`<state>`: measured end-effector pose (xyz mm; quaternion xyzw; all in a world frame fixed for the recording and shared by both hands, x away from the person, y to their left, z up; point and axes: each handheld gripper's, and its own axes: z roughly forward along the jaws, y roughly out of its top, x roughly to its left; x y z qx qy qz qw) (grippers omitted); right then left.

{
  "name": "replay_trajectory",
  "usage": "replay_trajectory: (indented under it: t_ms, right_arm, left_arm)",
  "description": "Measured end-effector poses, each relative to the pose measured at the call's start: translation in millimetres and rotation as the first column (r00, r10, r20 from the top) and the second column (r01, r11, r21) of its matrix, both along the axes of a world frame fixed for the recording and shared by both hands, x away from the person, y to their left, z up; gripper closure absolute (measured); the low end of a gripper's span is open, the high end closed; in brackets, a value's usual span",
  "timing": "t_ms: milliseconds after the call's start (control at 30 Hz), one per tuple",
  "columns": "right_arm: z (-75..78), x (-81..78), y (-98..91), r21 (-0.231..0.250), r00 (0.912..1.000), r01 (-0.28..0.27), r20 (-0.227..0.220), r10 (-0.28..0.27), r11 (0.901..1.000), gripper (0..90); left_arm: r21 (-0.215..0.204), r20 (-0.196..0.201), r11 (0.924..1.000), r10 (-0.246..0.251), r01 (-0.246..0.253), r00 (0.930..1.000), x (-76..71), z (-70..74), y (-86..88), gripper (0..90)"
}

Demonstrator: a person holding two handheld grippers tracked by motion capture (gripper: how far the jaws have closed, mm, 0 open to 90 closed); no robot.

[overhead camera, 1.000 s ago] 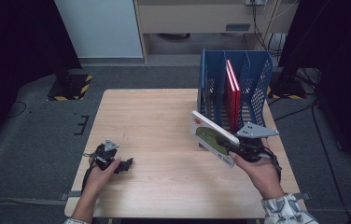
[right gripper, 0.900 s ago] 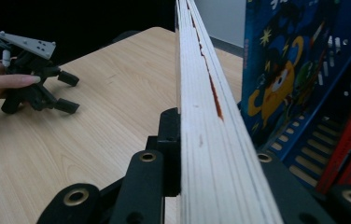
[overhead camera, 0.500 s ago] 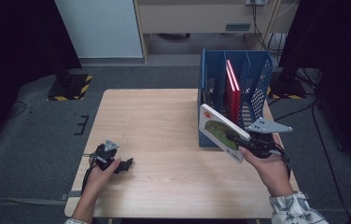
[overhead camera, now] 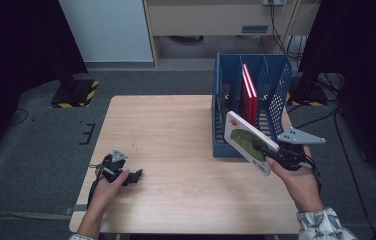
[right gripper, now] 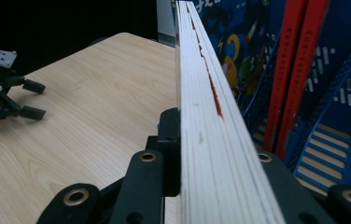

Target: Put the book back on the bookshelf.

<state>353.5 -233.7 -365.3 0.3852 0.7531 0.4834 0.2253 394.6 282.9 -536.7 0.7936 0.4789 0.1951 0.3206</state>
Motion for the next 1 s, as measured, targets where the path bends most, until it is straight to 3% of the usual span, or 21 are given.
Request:
replay_trajectory:
  t_ms: [733, 1000]
  right_arm:
    - [-2.2, -2.7, -25.6, 0.002, 0.9965, 0.083, -0.002, -0.083, 0.9965, 75.6]
    - [-2.7, -5.3, -36.4, 0.010, 0.9915, 0.130, -0.002, -0.130, 0.9914, 75.6]
  left_arm:
    - [0.000, 0.000, 1.0000, 0.000, 0.000, 1.0000, 0.0, 0.0, 0.0, 0.0]
    - [0.002, 0.000, 1.0000, -0.001, 0.001, 1.0000, 0.0, 0.1, -0.3, 0.0]
